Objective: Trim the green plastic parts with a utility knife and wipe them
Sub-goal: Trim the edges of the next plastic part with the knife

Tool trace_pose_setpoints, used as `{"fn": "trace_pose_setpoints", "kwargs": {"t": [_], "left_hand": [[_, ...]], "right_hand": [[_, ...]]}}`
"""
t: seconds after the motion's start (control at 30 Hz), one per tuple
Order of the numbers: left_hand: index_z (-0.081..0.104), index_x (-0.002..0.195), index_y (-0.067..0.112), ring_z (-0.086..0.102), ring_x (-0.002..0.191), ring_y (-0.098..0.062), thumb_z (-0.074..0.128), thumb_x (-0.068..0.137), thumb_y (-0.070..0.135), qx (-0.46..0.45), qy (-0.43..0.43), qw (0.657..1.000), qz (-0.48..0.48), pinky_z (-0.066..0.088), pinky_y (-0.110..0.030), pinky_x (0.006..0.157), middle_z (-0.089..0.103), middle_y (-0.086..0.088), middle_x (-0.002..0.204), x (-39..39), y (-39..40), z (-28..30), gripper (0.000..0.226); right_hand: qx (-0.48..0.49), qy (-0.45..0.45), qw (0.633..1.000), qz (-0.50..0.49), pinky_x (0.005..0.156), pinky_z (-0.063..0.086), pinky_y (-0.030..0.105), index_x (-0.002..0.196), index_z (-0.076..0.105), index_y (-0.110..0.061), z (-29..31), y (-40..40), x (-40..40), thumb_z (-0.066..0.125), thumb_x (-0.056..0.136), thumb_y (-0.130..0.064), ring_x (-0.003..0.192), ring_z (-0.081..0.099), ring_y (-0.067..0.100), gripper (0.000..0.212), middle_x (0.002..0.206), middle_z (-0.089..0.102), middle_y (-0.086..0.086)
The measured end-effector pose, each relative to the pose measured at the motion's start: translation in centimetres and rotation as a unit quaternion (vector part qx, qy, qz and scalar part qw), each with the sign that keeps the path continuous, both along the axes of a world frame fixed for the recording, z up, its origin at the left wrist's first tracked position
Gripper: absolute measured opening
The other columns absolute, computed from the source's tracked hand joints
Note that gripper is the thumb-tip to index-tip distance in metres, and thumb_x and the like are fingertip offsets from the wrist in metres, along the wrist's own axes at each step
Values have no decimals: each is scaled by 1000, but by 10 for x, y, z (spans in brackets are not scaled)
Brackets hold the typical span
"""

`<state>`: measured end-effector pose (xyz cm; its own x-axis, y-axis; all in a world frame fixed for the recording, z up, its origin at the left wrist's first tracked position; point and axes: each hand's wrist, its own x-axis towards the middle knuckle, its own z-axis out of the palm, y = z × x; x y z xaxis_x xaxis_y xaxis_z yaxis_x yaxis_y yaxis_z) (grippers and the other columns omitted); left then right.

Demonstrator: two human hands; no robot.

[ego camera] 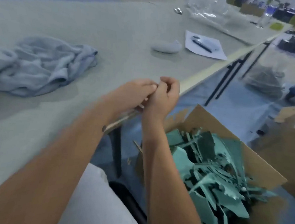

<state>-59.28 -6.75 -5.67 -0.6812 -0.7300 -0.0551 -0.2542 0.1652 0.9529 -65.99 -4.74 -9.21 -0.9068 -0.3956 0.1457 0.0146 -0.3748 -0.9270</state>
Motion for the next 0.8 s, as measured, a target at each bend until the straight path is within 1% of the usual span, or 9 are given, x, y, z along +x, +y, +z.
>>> {"fn": "trace_pose_setpoints", "kwargs": {"t": [0.17, 0.23, 0.3, 0.37, 0.43, 0.53, 0.63, 0.73, 0.8], "left_hand": [[65, 90, 24, 64, 68, -7, 39, 100, 14, -39, 73, 980, 180, 54, -25, 61, 69, 8, 74, 110, -35, 24, 30], [66, 93, 16, 61, 70, -17, 40, 98, 10, -52, 76, 961, 261, 49, -30, 65, 67, -3, 77, 159, -41, 24, 27], [66, 97, 9, 62, 61, -10, 42, 97, 6, -69, 71, 945, 313, 49, -21, 59, 67, 3, 67, 208, -42, 18, 24], [66, 90, 10, 61, 50, 0, 43, 95, -2, -70, 66, 924, 370, 47, -11, 51, 67, 10, 57, 255, -40, 11, 26], [66, 89, 10, 61, 52, -2, 43, 92, -8, -71, 49, 897, 434, 50, -14, 53, 69, 8, 61, 294, -42, 3, 29], [60, 112, 10, 62, 69, -18, 53, 88, -1, -88, -9, 850, 519, 51, -34, 68, 69, -7, 87, 333, -50, -13, 28], [40, 133, 17, 63, 83, -27, 59, 87, 17, -103, -122, 835, 527, 46, -36, 70, 65, -4, 94, 341, -60, -31, 49], [51, 114, 22, 62, 98, -35, 43, 94, 34, -168, -332, 797, 476, 38, -34, 68, 67, -14, 109, 340, -77, -35, 24], [58, 105, 22, 62, 98, -35, 40, 95, 33, -171, -335, 790, 484, 38, -33, 68, 68, -14, 108, 342, -86, -33, 23]], "right_hand": [[2, 169, 969, 183, 80, 48, 38, 79, 54, -24, 33, -62, 98, 42, 79, -7, 83, 56, 17, 20, 89, 61, 5], [8, 243, 932, 267, 82, 46, 34, 83, 59, -15, 34, -82, 143, 45, 82, -1, 83, 55, 14, 20, 86, 61, 1], [18, 320, 888, 330, 84, 44, 30, 86, 64, -8, 32, -97, 183, 48, 83, 2, 85, 54, 11, 19, 86, 63, 2], [50, 395, 838, 374, 86, 44, 33, 86, 67, -10, 30, -110, 219, 50, 83, -1, 90, 57, 17, 19, 91, 67, 6], [79, 452, 786, 414, 83, 46, 37, 87, 66, -15, 30, -118, 250, 50, 84, -8, 89, 59, 22, 17, 90, 67, 5], [80, 493, 744, 443, 74, 46, 36, 91, 62, -17, 35, -123, 290, 47, 87, -14, 81, 58, 20, 16, 80, 63, -2], [73, 525, 728, 436, 68, 45, 35, 96, 60, -16, 30, -123, 311, 45, 91, -16, 78, 58, 21, 16, 78, 61, -3], [65, 579, 695, 421, 62, 40, 37, 94, 57, -15, 13, -122, 311, 43, 94, -20, 75, 58, 24, 15, 78, 63, 3], [43, 603, 687, 403, 57, 35, 36, 92, 57, -13, 8, -122, 304, 43, 94, -21, 70, 58, 24, 16, 73, 63, 2]]}}
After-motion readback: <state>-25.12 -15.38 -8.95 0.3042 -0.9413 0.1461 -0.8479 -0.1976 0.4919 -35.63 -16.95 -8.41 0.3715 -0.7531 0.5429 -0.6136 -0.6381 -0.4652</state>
